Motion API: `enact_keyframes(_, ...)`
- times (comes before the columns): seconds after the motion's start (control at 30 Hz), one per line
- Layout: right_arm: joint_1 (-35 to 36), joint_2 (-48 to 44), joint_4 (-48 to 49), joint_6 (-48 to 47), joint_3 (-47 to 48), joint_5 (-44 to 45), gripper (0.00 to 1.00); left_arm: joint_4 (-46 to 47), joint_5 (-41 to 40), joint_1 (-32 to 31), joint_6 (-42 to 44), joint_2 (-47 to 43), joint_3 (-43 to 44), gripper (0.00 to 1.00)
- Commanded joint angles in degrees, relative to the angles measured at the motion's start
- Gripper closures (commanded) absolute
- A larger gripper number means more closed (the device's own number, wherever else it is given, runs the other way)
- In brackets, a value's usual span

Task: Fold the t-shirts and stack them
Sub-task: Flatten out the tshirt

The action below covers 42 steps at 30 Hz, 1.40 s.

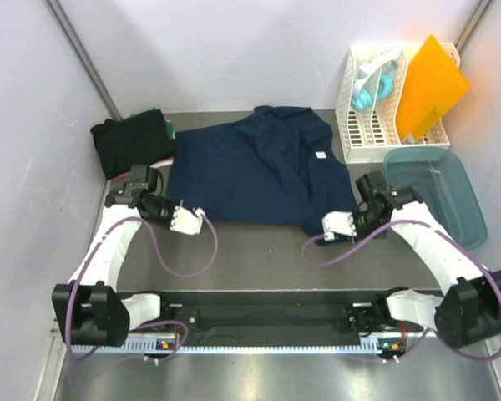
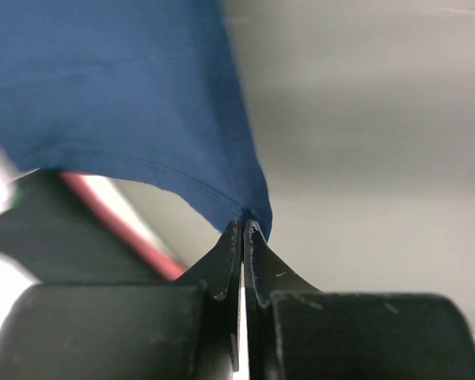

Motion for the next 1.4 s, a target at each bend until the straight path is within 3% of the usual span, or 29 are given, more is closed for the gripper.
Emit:
enact_keyframes(0.0, 0.23, -7.17, -5.23, -6.79, -5.23, 2.72, 1.00, -14.96, -4.22, 0.42, 8.11, -4.02, -3.24, 1.00)
enact_keyframes(0.13, 0.14, -9.38, -4.61, -7.77, -10.15, 5.44, 1.00, -18.39, -6.33, 0.42, 10.41, -5.34, -5.62, 1.00)
enact_keyframes(0.47, 0.23, -8.50, -3.55, -7.42, -10.16, 5.01, 1.00, -21.65, -8.01, 0.33, 12.17, -5.96, -7.47, 1.00)
enact_keyframes(0.57, 0.14, -8.41, -4.25, -7.94, -9.72, 5.18, 0.92, -22.61, -9.14, 0.33, 12.87, -5.69, -7.47, 1.00)
enact_keyframes(0.63, 0.14, -8.94, -5.56, -8.82, -9.72, 5.36, 0.72, -23.58, -10.37, 0.33, 13.22, -5.17, -7.38, 1.00)
enact_keyframes(0.67, 0.14, -9.29, -6.18, -9.87, -9.63, 5.36, 0.48, -24.98, -10.73, 0.33, 13.66, -4.90, -7.12, 0.83)
enact_keyframes(0.73, 0.14, -10.69, -7.24, -10.41, -9.11, 4.57, 0.24, -26.13, -11.17, 0.33, 13.66, -4.55, -6.59, 0.58)
enact_keyframes(0.77, 0.23, -11.22, -7.59, -10.93, -8.76, 4.22, 0.18, -26.74, -11.08, 0.33, 13.23, -4.37, -5.72, 0.52)
enact_keyframes(0.8, 0.14, -11.49, -7.77, -11.02, -7.71, 3.95, 0.13, -26.75, -11.17, 0.33, 12.79, -4.20, -5.27, 0.42)
enact_keyframes(0.97, -0.03, -11.05, -5.23, -8.84, -4.28, 3.86, 0.11, -25.26, -7.48, 0.33, 10.24, -3.93, -0.45, 0.29)
enact_keyframes(1.07, -0.99, -7.11, -1.19, -4.54, -0.33, 3.16, 0.13, -18.78, -4.15, 0.33, 7.36, -4.37, 2.19, 0.29)
enact_keyframes(1.13, -3.01, -2.55, 3.88, -1.20, 3.89, 0.01, 0.16, -2.56, -3.17, 0.33, 2.88, -3.85, 2.03, 0.36)
enact_keyframes(1.2, -4.51, 1.32, 8.90, 5.74, 9.07, -1.05, 0.41, 8.79, -2.90, 0.33, -7.31, -0.52, 2.20, 0.41)
enact_keyframes(1.23, -4.86, 5.87, 9.36, 8.29, 11.27, -2.71, 0.51, 16.33, -3.43, 0.33, -10.82, 1.32, 3.94, 0.56)
enact_keyframes(1.27, -5.13, 8.44, 9.28, 12.32, 15.38, -3.34, 0.75, 18.06, -3.52, 0.33, -16.60, 5.69, 5.79, 0.65)
enact_keyframes(1.3, -5.22, 11.16, 9.02, 14.53, 17.51, -3.61, 0.87, 18.42, -3.96, 0.33, -18.75, 8.26, 7.98, 0.74)
enact_keyframes(1.33, -5.39, 16.67, 8.41, 16.12, 19.79, -5.00, 0.96, 19.47, -3.96, 0.24, -20.77, 10.89, 12.00, 0.82)
enact_keyframes(1.37, -5.57, 19.33, 7.70, 18.66, 24.16, -5.71, 1.00, 20.00, -3.96, 0.24, -25.14, 15.71, 13.96, 0.99)
